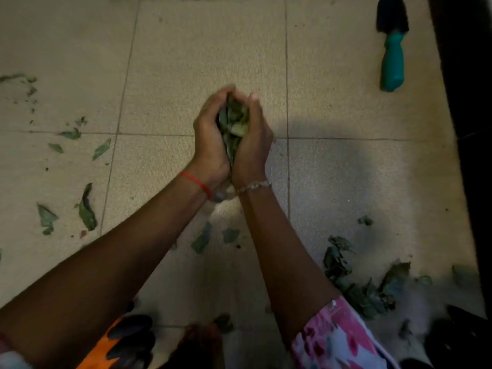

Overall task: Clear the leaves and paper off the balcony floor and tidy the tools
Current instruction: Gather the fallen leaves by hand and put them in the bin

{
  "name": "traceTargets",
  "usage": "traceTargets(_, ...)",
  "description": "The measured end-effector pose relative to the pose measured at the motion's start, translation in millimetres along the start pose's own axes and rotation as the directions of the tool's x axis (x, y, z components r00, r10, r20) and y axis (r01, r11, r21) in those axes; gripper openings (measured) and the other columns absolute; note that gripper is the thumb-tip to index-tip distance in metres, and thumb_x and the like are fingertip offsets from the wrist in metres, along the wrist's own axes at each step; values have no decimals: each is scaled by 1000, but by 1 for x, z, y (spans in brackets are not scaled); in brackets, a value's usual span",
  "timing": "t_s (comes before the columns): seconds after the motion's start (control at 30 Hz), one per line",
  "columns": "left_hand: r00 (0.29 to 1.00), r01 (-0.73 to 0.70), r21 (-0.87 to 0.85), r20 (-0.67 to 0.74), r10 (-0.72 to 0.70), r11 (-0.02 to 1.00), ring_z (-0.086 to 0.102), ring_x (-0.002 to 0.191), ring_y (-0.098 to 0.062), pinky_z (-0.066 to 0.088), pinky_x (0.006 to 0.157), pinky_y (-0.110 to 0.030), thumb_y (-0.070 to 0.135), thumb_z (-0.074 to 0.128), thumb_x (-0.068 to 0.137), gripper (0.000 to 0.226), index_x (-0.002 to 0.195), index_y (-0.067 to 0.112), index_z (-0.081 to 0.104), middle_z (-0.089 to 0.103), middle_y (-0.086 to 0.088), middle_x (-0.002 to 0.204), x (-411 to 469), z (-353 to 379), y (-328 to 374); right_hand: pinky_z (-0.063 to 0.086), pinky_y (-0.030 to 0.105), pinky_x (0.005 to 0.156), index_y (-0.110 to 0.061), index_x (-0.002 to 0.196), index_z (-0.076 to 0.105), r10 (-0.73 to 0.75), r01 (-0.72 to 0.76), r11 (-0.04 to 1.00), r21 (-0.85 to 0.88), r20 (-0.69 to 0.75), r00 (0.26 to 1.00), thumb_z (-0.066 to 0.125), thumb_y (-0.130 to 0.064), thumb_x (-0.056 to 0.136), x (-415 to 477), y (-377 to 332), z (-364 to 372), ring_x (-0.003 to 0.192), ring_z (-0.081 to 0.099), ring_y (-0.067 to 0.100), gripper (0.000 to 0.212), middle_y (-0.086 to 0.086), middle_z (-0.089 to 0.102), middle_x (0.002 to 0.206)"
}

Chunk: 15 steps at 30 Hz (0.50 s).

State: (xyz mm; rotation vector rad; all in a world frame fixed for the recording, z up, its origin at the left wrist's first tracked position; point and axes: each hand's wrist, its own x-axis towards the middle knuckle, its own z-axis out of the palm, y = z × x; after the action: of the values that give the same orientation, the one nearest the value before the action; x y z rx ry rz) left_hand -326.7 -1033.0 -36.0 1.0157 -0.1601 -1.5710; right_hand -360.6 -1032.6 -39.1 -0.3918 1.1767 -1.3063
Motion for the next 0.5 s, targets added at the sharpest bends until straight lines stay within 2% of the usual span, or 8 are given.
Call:
traceTargets(0.03,998,-27,-11,-60,26,1000,63,87,-15,33,109,-38,23,52,93,19,94,11,67,66,-1,93,-3,11,4,52,35,84,4,106,66,3,-3,1000,-29,-1,1000,47,-26,98,1,-10,4,95,64,23,36,14,67,98)
traceTargets(0.07,996,-31,-107,-87,22,994,64,88,-15,40,104,-30,21,51,95,19,94,8,65,67,-3,94,-4,23,9,53,35,85,4,106,66,8,-7,999,-49,7,1000,47,-29,98,3,-23,8,95,65,25,39,14,68,99)
traceTargets(0.1,990,-64,-108,-136,49,992,64,85,-14,49,91,-22,18,46,97,21,92,7,64,67,-4,91,-7,34,16,53,36,86,4,106,66,-2,3,998,-68,20,1000,47,-29,98,3,-36,12,96,65,26,39,16,68,99)
traceTargets(0.17,998,-40,-255,-56,27,966,64,80,-14,54,74,-22,17,39,98,26,90,7,62,66,-5,84,-11,56,28,53,37,88,3,105,67,-26,31,992,-123,40,999,49,-26,97,-3,-69,17,98,66,27,36,17,69,102)
traceTargets(0.3,999,-13,-263,-39,3,965,61,94,-15,49,83,-26,20,43,97,21,104,9,59,62,-5,99,-46,109,55,56,26,78,3,106,66,25,-21,994,-109,34,999,51,-24,96,-33,-138,26,87,66,16,33,9,69,94)
traceTargets(0.37,1000,6,-240,-26,-13,971,58,92,-13,48,84,-24,21,40,98,22,101,13,60,61,-2,96,-73,142,76,54,24,80,1,110,65,65,-62,996,-66,39,997,54,-27,94,-58,-176,40,89,64,14,34,5,67,95)
traceTargets(0.43,1000,15,-236,-16,-20,972,59,89,-12,47,83,-22,22,38,99,24,98,15,61,62,0,92,-112,181,112,51,24,85,-5,112,64,62,-57,992,-112,38,997,54,-29,93,-89,-223,63,93,62,11,32,0,65,100)
traceTargets(0.5,1000,3,-243,-4,-4,970,62,87,-14,50,81,-24,19,38,99,24,99,12,61,63,-3,90,-149,220,155,54,22,77,-6,100,67,86,-84,995,-45,35,996,49,-23,97,-121,-277,92,88,64,11,25,4,67,95)
